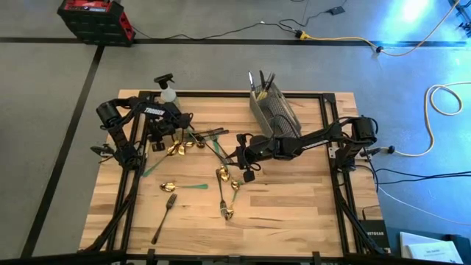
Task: Sort silverware
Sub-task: Put the yellow table knife into the silverware basket
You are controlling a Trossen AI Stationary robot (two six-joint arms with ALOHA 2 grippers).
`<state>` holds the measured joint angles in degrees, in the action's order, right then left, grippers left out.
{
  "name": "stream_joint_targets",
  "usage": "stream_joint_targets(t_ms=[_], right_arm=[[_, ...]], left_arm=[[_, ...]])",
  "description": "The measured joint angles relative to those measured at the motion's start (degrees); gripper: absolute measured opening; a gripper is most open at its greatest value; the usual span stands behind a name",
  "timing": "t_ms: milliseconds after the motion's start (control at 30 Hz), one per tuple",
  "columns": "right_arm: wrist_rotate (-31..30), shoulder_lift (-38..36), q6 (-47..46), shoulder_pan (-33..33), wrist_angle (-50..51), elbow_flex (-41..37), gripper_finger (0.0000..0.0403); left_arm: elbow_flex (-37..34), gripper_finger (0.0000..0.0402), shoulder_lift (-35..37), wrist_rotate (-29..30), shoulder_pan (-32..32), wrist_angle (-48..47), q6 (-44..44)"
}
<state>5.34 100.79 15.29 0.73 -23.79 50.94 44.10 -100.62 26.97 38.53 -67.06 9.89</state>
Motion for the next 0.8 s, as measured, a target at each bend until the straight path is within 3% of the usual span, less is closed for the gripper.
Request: stream_joint_targets(t_ms=[567,800], right_arm=[[0.00,0.00,0.00,0.00,0.00,-0.01,0.0085],[0.01,0.00,0.00,0.00,0.00,-0.01,0.0085]], left_arm=[[0.27,0.0072,0.11,-1.74,-4.45,0.81,1.09],[3.87,0.0072,0.11,-2.89,-6.50,1.48,2.58]])
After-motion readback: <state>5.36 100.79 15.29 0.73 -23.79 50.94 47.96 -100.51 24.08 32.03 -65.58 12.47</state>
